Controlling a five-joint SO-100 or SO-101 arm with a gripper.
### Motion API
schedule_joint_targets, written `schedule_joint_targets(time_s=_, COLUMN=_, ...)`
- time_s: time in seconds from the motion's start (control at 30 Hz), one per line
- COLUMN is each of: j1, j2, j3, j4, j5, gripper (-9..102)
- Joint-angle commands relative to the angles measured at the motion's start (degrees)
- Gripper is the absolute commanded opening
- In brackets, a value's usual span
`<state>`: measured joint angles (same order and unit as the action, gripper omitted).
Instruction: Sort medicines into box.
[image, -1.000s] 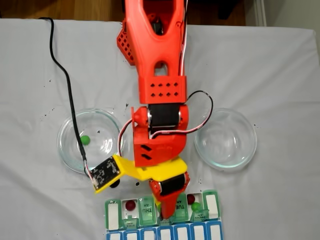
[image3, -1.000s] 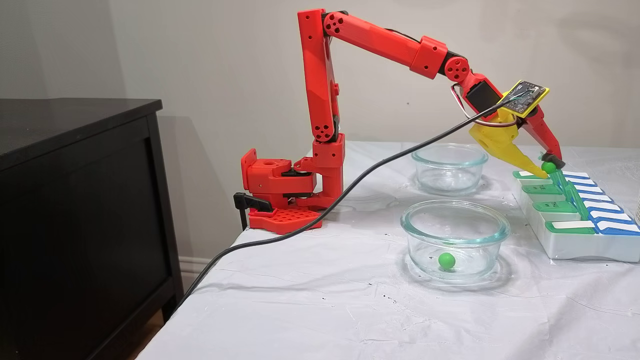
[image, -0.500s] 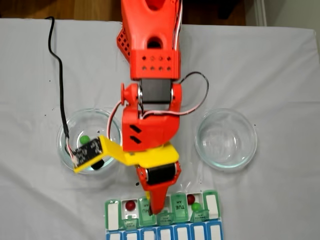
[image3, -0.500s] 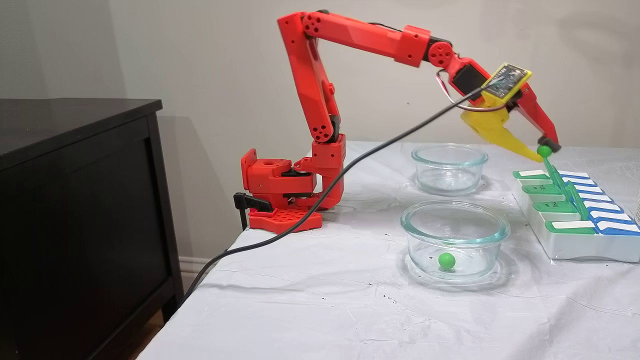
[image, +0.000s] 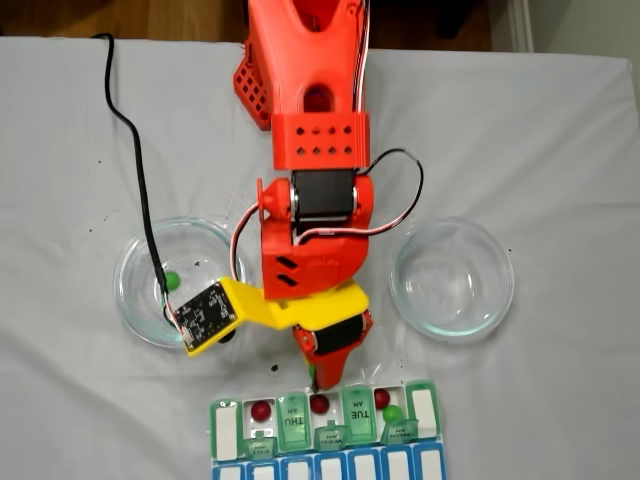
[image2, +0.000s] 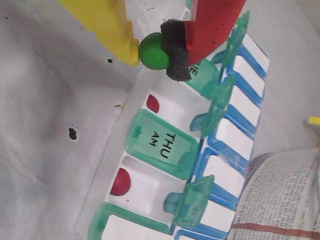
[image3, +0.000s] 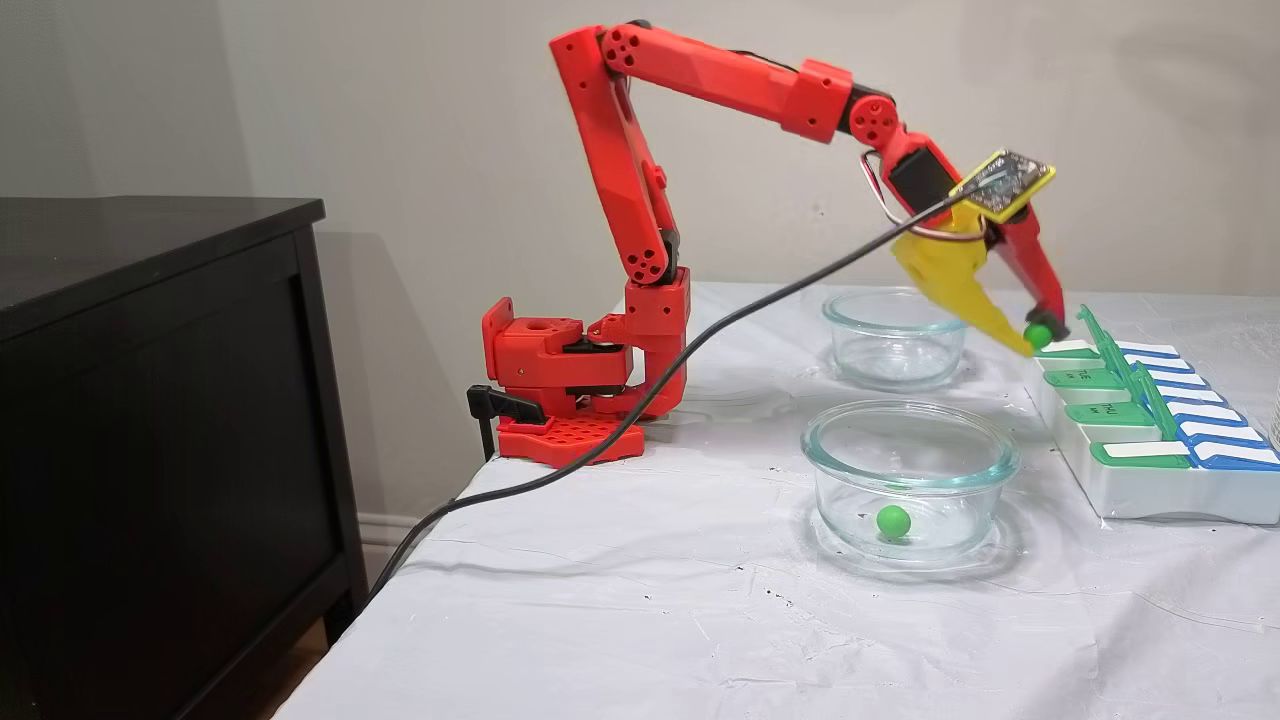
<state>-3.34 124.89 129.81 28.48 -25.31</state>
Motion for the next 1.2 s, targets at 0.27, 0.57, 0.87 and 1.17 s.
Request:
schedule_joint_targets(time_s=0.27, j1=0.44, j2=-4.92, j3=-7.12, j4=-7.21, j5=-0.53, gripper=0)
schedule_joint_targets(time_s=0.57, j1=0.0, j2=-5.45, j3=-7.91, j4=-9.67, j5=0.09, gripper=0)
schedule_joint_targets(time_s=0.87, j1=-0.79, j2=-6.33, j3=-6.15, j4=-13.54, j5=-0.09, gripper=0)
schedule_joint_targets(time_s=1.17, j1=-0.79, j2=-9.49, j3=-7.21, j4=-16.08, j5=-0.35, gripper=0)
